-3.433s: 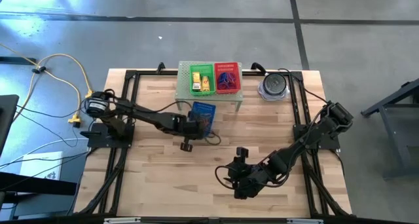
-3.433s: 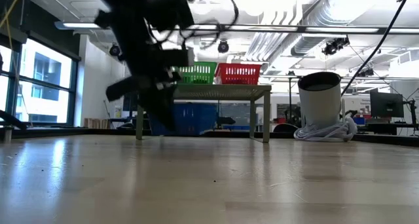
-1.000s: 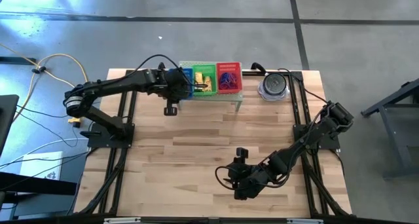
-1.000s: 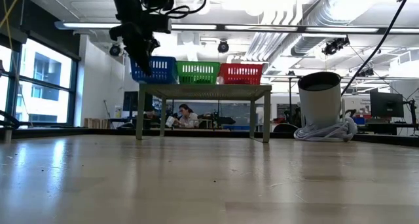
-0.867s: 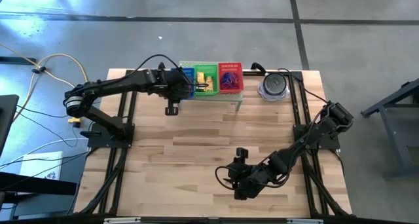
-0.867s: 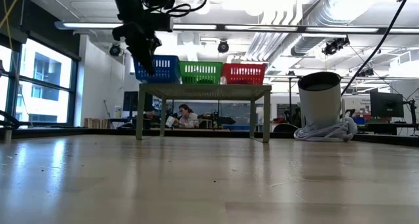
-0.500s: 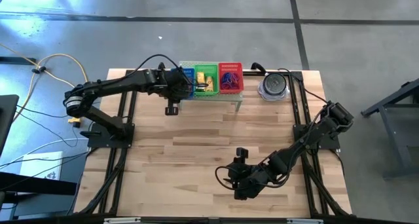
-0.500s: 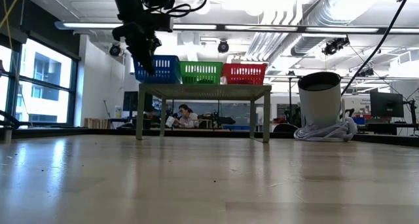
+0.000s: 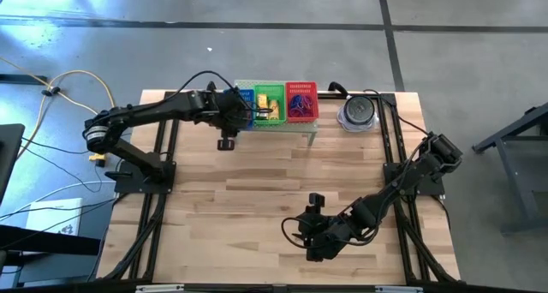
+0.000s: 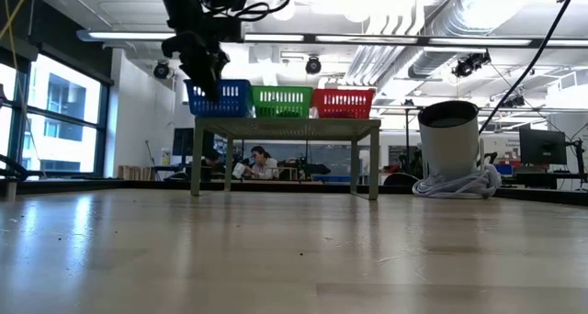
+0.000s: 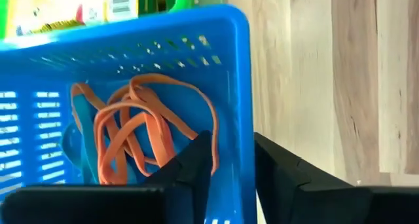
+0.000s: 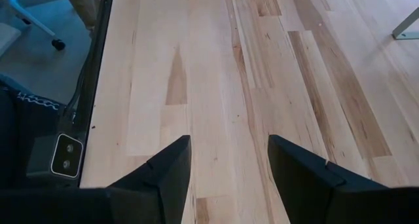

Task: Pick & Place Office Desk Supplies
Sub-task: Put the blue bin on the shelf, then return to home position

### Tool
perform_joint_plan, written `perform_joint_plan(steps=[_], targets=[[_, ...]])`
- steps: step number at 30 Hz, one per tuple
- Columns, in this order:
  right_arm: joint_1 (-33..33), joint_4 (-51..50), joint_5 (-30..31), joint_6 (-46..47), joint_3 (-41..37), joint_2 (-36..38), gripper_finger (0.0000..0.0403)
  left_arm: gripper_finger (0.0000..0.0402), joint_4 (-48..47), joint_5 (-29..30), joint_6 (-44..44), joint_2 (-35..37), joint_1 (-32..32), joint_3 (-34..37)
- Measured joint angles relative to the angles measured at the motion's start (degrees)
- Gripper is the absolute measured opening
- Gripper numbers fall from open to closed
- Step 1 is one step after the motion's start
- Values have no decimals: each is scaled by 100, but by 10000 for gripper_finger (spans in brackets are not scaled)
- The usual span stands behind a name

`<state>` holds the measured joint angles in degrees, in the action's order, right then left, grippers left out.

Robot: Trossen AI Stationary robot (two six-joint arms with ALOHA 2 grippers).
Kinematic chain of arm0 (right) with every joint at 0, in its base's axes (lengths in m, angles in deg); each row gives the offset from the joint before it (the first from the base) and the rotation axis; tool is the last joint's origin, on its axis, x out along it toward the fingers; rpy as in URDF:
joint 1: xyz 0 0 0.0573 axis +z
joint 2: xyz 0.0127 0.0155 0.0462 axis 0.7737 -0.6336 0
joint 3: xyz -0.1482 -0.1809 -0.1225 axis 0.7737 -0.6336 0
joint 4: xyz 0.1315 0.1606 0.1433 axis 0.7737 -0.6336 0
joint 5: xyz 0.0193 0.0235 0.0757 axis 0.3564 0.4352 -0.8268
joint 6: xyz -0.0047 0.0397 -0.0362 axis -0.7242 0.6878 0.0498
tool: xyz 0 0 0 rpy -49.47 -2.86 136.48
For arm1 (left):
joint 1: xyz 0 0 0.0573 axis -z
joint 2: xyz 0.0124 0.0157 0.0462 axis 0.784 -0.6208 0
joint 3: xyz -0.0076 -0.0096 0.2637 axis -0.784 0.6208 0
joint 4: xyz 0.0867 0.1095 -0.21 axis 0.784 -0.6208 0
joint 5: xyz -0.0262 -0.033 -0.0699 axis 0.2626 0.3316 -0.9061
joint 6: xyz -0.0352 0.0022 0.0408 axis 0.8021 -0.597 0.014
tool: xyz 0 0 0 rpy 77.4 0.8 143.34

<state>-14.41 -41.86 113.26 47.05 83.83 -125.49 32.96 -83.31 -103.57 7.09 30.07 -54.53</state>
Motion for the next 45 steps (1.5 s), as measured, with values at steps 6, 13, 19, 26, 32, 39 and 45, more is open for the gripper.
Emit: perform_joint_plan(steps=[6, 13, 19, 26, 32, 39, 45], targets=[[0, 0, 0, 0, 0, 0, 192, 121, 212, 120, -20, 0, 213, 0], [0, -2, 0, 0, 0, -2, 192, 125, 589, 889, 213, 2, 510, 0], [0, -2, -1, 0, -2, -2, 192, 125, 803, 948, -18, 4, 762, 0], [0, -4, 0, 0, -2, -2, 192, 125, 1236, 1302, -106, 155, 1015, 0], [11, -4, -2, -1, -2, -2, 192, 125, 1535, 1512, -278, 666, 1553, 0], [-17, 370, -5, -36, -134, -2, 192, 125, 1178, 1713, 463, 1589, 2351, 0], [-245, 871, -20, -769, -378, -9, 191, 112, -316, 1134, 1796, 2374, 2975, 0]])
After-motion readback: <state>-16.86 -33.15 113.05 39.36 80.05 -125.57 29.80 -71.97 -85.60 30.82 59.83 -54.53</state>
